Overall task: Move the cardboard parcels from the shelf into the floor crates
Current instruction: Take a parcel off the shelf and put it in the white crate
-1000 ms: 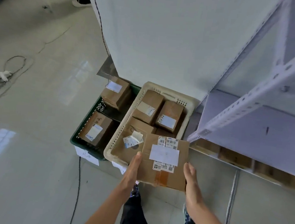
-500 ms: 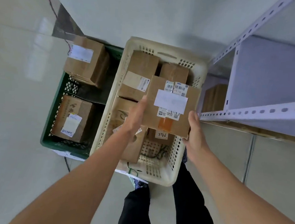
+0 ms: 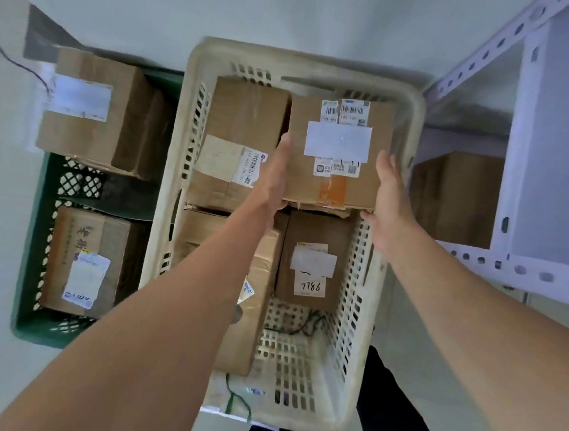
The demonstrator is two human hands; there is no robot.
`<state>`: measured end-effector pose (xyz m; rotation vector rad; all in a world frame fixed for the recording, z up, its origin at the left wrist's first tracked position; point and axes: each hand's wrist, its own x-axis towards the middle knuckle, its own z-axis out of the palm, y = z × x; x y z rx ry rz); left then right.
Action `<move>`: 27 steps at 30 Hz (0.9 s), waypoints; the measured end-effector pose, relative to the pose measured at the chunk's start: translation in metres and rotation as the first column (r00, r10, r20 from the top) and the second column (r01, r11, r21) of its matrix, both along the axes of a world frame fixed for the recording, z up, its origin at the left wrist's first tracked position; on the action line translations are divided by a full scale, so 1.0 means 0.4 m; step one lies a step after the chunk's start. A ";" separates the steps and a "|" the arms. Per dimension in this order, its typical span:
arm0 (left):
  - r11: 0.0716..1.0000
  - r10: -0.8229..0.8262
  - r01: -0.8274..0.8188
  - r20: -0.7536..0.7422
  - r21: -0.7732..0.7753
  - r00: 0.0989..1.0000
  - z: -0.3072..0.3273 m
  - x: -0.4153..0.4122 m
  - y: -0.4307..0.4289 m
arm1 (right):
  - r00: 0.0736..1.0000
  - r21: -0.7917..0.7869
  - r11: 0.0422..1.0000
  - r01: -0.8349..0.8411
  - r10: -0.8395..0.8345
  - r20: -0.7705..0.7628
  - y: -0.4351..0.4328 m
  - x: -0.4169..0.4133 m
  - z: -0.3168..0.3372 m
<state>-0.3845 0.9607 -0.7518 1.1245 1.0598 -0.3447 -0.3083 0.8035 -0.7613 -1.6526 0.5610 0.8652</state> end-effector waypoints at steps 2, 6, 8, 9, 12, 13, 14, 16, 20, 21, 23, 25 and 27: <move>1.000 0.023 -0.023 0.014 -0.001 1.000 -0.032 0.018 -0.007 | 1.000 -0.003 1.000 0.003 -0.003 0.018 0.003 0.012 -0.020; 0.998 0.059 -0.060 0.042 0.030 0.997 -0.077 0.040 -0.024 | 0.992 -0.056 0.998 -0.022 0.029 0.122 0.013 0.009 -0.029; 0.996 0.067 -0.070 0.052 0.055 0.996 -0.088 0.047 -0.031 | 0.977 -0.111 0.992 -0.058 0.079 0.198 0.017 0.000 -0.031; 0.996 0.064 -0.067 0.051 0.063 0.997 -0.089 0.050 -0.034 | 0.966 -0.147 0.986 -0.083 0.116 0.233 0.019 -0.007 -0.031; 0.997 0.043 -0.046 0.046 0.060 0.998 -0.087 0.066 -0.039 | 0.942 -0.195 0.973 -0.125 0.178 0.283 0.023 -0.029 -0.029; 0.998 0.041 -0.043 0.042 0.053 0.998 -0.084 0.072 -0.040 | 0.943 -0.188 0.974 -0.126 0.177 0.282 0.024 -0.033 -0.026; 0.998 0.040 -0.041 0.036 0.045 0.999 -0.082 0.077 -0.040 | 0.946 -0.178 0.976 -0.123 0.169 0.278 0.023 -0.034 -0.023; 0.999 0.034 -0.035 0.031 0.024 0.999 -0.082 0.079 -0.038 | 0.951 -0.155 0.982 -0.108 0.148 0.273 0.016 -0.034 -0.013; 0.999 -0.051 0.051 0.032 0.015 0.998 -0.066 0.071 -0.028 | 0.952 -0.103 0.992 -0.069 0.096 0.290 -0.008 -0.035 0.018; 0.997 -0.078 0.078 0.033 0.026 0.996 -0.053 0.070 -0.026 | 0.952 -0.087 0.994 -0.062 0.086 0.295 -0.014 -0.036 0.031; 0.993 -0.104 0.102 0.026 0.065 0.994 -0.014 0.062 -0.020 | 0.955 -0.046 0.997 -0.061 0.071 0.289 -0.024 -0.036 0.063; 0.989 -0.112 0.104 0.071 0.106 0.991 0.039 0.041 -0.014 | 0.955 0.001 0.998 -0.061 0.057 0.292 -0.034 -0.043 0.105; 0.986 -0.127 0.109 0.144 0.125 0.981 0.105 0.007 -0.008 | 0.952 0.050 0.998 -0.044 0.027 0.303 -0.041 -0.058 0.155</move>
